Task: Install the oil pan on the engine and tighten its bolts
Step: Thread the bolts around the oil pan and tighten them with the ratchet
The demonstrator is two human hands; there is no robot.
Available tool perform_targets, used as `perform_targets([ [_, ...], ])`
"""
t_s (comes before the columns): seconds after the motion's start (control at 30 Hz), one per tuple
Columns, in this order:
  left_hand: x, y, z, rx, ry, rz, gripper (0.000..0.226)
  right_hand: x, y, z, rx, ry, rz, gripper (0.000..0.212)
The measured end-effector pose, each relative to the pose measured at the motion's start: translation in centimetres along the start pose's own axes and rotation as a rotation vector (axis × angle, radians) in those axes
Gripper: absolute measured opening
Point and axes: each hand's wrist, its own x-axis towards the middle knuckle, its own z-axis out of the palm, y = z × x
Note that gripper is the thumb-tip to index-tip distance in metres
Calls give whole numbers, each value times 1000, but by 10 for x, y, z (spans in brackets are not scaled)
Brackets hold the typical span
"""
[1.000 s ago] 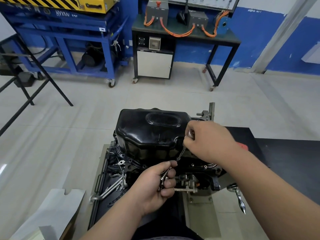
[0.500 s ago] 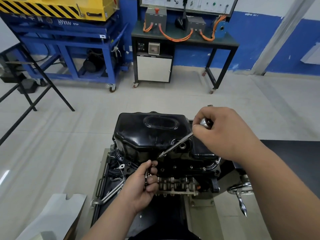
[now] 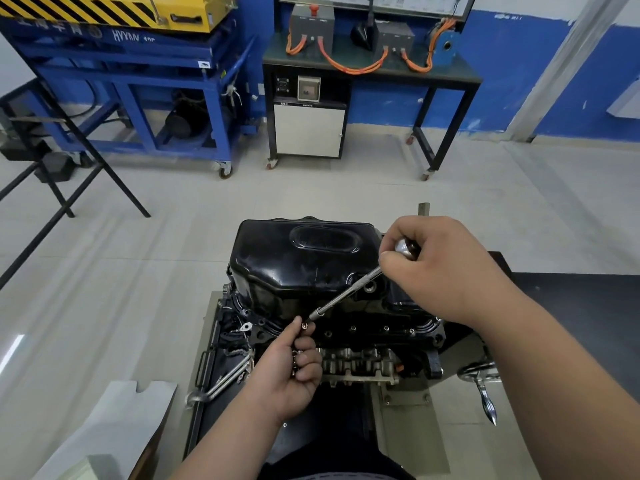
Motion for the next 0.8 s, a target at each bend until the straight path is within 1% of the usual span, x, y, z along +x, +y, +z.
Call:
perform_targets([
  [0.07, 1, -2, 0, -5, 9, -2, 16, -1, 2, 0, -7, -9, -5, 8],
  [0.2, 5, -8, 5, -39, 30, -35, 20, -8, 1, 4, -98, -153, -104, 6],
  [0.27, 8, -10, 8, -55, 76, -37, 23, -11, 1, 4, -109, -130, -144, 6],
  [0.4, 13, -9, 7, -72, 110, -31, 24, -11, 6, -4, -38, -30, -123, 8],
  [0.6, 16, -9, 6, -62, 89, -56, 26, -15, 11, 3, -46, -91, -119, 13],
  [0.7, 17, -9, 5, -60, 104, -62, 26, -16, 14, 4, -45, -105, -111, 10],
  [0.8, 18, -10, 3, -24, 110, -76, 25, -17, 14, 4, -90, -135, -145, 6],
])
